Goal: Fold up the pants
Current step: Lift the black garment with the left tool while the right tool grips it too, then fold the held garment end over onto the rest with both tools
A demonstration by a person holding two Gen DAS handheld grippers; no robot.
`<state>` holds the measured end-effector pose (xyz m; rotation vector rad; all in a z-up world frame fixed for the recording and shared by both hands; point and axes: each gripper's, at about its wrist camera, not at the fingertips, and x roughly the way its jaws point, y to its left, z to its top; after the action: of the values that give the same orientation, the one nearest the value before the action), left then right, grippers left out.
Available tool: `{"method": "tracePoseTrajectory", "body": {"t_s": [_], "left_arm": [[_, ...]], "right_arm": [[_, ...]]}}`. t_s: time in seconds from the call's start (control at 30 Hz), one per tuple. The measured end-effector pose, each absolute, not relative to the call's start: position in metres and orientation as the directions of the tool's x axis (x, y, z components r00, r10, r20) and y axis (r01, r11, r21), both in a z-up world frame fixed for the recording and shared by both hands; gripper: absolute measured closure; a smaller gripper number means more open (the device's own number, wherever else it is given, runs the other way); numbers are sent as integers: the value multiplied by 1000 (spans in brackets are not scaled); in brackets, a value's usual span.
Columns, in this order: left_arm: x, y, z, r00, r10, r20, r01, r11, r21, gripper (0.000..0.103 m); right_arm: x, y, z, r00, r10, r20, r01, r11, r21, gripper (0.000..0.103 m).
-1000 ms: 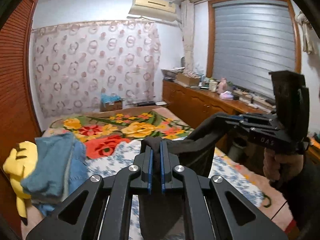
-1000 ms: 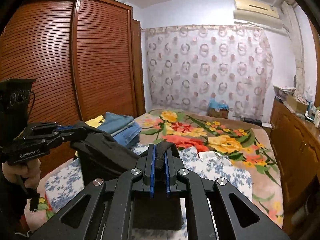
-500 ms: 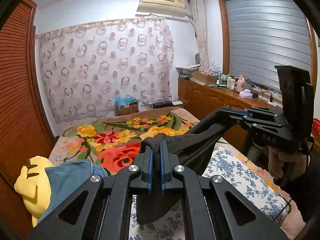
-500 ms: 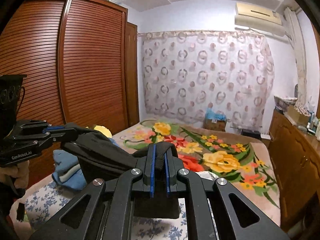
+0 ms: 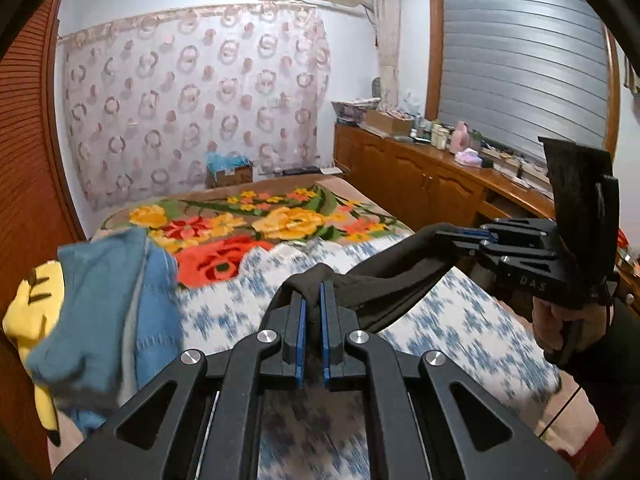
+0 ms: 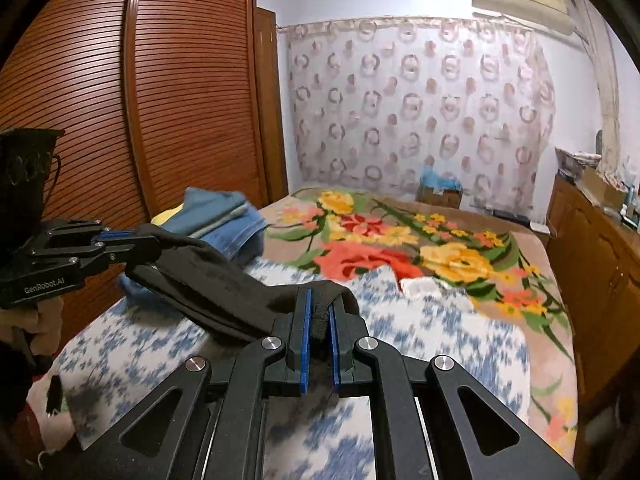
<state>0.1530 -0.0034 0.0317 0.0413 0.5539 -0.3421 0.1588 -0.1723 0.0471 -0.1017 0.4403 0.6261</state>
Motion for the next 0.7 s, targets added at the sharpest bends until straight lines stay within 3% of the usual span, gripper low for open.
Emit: {"method": "tracePoseTrajectory", "body": {"t_s": [0.7], "left_arm": [[53, -17, -37, 674, -377, -635, 366, 918, -156, 96]], "right_arm": [[64, -206, 15, 606, 546, -578, -607, 787, 107, 95]]}}
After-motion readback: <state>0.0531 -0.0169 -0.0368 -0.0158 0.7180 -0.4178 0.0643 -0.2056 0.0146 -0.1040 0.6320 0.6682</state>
